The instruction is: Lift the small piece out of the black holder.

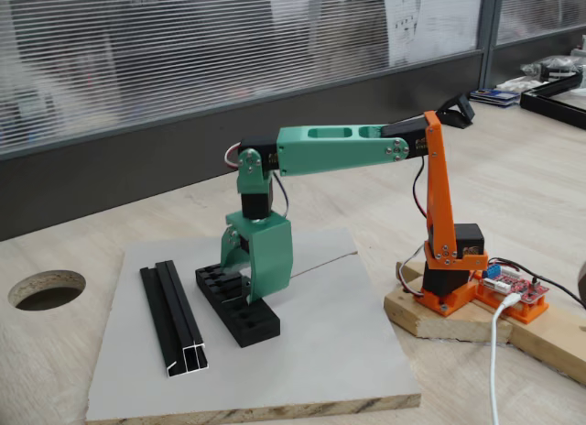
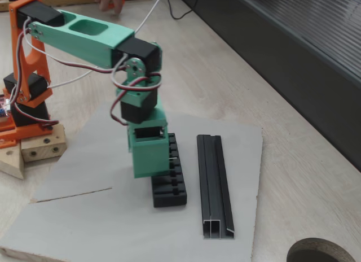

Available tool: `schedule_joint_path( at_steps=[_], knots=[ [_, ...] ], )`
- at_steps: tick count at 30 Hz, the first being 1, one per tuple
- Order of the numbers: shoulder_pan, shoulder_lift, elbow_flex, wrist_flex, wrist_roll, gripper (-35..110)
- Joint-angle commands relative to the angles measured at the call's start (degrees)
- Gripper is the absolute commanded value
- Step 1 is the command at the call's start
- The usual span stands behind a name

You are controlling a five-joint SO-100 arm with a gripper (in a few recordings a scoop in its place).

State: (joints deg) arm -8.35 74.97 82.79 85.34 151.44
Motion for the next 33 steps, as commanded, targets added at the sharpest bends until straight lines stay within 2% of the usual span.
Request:
schedule_joint_path(
  at_steps=[1,26,29,33],
  knots=[
    [-1.2,0.5,-0.6,1.5,0.4,58],
    [-0.4,0.4,-0.6,1.5,0.2,58],
    [2.5,0.4,-0.6,1.5,0.2,58],
    [4.3,1.1,-0.6,1.5,0.0,47]
  ],
)
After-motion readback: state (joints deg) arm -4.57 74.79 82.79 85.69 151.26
